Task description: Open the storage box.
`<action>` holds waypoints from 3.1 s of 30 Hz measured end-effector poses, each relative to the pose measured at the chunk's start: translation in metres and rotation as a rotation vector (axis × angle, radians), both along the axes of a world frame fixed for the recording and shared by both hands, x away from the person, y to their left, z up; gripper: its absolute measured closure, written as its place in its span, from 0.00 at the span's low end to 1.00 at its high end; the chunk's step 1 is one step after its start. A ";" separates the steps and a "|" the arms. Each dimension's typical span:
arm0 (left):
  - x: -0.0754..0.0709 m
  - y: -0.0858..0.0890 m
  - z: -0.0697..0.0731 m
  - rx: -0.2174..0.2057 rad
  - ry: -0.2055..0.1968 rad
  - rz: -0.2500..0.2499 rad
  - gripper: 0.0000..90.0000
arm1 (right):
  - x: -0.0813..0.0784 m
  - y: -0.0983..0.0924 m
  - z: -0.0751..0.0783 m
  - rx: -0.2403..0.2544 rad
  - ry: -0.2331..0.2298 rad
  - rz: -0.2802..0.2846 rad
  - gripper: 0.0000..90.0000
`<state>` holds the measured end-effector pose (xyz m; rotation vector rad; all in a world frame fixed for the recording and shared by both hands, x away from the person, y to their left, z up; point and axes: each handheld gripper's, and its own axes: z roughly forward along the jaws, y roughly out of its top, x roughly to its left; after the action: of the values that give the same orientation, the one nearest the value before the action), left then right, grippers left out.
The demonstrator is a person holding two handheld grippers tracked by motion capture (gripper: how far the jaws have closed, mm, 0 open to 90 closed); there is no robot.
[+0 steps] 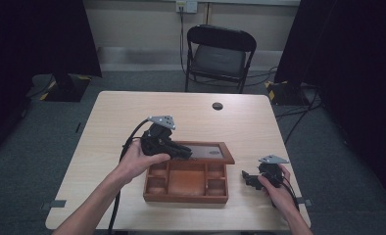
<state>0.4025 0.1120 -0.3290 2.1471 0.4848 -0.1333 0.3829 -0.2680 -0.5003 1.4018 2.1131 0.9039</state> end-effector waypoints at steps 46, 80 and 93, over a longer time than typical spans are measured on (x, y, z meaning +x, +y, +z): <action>0.015 -0.001 0.021 0.000 -0.061 0.033 0.91 | 0.000 0.000 0.000 0.000 0.000 -0.001 0.09; 0.026 0.000 0.030 -0.013 -0.089 0.047 0.93 | 0.000 0.000 0.000 0.000 0.000 -0.001 0.09; 0.028 0.001 0.029 -0.033 -0.087 0.050 0.93 | 0.000 0.000 0.000 0.000 0.000 -0.001 0.09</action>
<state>0.4304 0.1127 -0.3002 2.0969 0.4824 -0.0194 0.3830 -0.2678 -0.5003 1.4027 2.1129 0.9033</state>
